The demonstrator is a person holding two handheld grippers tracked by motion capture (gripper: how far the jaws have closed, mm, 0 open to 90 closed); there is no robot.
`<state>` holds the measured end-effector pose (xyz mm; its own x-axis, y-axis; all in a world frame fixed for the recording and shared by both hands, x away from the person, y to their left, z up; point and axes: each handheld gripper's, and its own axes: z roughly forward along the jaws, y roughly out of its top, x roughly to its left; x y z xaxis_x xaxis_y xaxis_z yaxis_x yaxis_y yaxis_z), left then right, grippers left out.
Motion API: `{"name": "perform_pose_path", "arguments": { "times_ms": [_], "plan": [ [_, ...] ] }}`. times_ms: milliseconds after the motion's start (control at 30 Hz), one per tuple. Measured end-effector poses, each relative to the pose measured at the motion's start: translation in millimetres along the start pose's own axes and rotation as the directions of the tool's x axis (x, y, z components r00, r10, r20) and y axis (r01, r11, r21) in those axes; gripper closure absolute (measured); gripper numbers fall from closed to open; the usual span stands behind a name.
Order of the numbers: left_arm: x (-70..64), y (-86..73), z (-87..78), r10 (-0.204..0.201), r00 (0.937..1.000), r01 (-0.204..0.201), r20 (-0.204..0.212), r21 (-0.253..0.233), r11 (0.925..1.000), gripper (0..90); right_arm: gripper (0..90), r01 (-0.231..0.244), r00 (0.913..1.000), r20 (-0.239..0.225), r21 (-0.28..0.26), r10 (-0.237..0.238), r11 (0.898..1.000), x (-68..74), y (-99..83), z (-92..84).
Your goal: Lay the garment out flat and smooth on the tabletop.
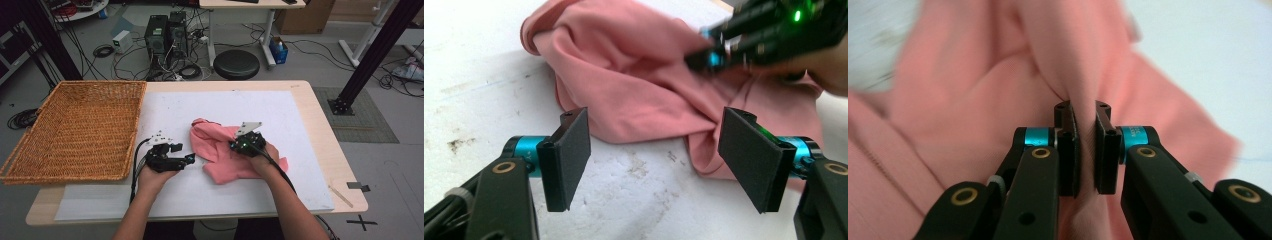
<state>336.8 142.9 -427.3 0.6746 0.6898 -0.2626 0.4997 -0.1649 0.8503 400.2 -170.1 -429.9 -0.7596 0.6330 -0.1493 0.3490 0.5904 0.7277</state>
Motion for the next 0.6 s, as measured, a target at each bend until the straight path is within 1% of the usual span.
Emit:
{"name": "perform_pose_path", "arguments": {
  "times_ms": [33,100,133,167,200,267,300,333,367,400,467,500,533,567,600],
  "plan": [
    [0.3,0.4,0.4,0.001,1.0,-0.001,0.001,-0.002,1.0,29.2,83.5,-0.018,0.9997,0.015,-0.007,0.018,1.0,-5.5,-0.2,-2.0],
    [0.0,1.1,1.4,0.0,1.0,0.0,0.003,0.001,1.0,29.2,83.5,-0.079,0.9956,0.047,-0.029,0.081,0.996,-20.2,-3.5,-7.8],
    [0.0,1.1,1.4,0.0,1.0,0.0,0.003,0.001,1.0,29.2,83.5,-0.079,0.9956,0.047,-0.029,0.081,0.996,-20.2,-3.5,-7.8],
    [-0.2,1.1,2.2,-0.002,1.0,0.002,0.003,-0.001,1.0,29.2,83.5,-0.131,0.9882,0.076,-0.03,0.133,0.991,-33.0,-9.7,-11.5],
    [0.1,1.3,2.6,0.002,1.0,-0.002,0.003,0.001,1.0,29.2,83.4,-0.144,0.9856,0.086,-0.023,0.146,0.989,-36.4,-12.3,-12.0],
    [0.4,1.3,4.5,-0.002,1.0,0.002,0.001,0.002,1.0,29.2,82.9,-0.147,0.9853,0.088,0.003,0.147,0.989,-40.7,-18.4,-11.2],
    [0.9,1.3,6.6,-0.006,1.0,0.006,0.003,0.002,1.0,29.2,76.5,-0.137,0.9868,0.09,0.017,0.135,0.99,-40.3,-23.0,-10.8],
    [1.4,1.4,8.3,-0.009,1.0,0.009,0.003,0.002,1.0,29.2,76.5,-0.137,0.9868,0.09,0.017,0.135,0.99,-40.3,-23.0,-10.8],
    [1.7,1.6,10.4,-0.01,1.0,0.01,0.002,0.003,0.9999,29.2,70.6,-0.131,0.9868,0.097,0.014,0.129,0.991,-39.0,-23.7,-12.5],
    [1.5,1.6,12.1,-0.013,0.9999,0.013,0.002,0.003,0.9999,29.2,66.0,-0.139,0.9857,0.098,0.009,0.137,0.99,-38.0,-23.8,-16.2],
    [1.3,1.7,14.2,-0.012,0.9999,0.012,0.007,0.005,0.9999,29.2,62.9,-0.137,0.9849,0.104,-0.018,0.138,0.99,-34.9,-23.8,-25.9],
    [1.0,1.8,15.1,-0.01,0.9999,0.01,0.011,0.005,0.9999,29.2,61.1,-0.138,0.9857,0.092,-0.041,0.141,0.99,-31.6,-23.9,-35.9],
    [0.7,2.2,15.7,-0.007,0.9999,0.007,0.013,0.005,1.0,29.2,60.3,-0.137,0.9867,0.081,-0.049,0.141,0.989,-30.0,-24.0,-39.9],
    [0.7,2.2,15.7,-0.007,0.9999,0.007,0.013,0.005,1.0,29.2,60.3,-0.137,0.9867,0.081,-0.049,0.141,0.989,-30.0,-24.0,-39.9],
    [0.9,2.4,15.4,-0.008,0.9999,0.008,0.013,0.003,1.0,29.2,60.0,-0.134,0.9886,0.062,-0.058,0.137,0.989,-27.6,-24.0,-45.2]
  ]
}}
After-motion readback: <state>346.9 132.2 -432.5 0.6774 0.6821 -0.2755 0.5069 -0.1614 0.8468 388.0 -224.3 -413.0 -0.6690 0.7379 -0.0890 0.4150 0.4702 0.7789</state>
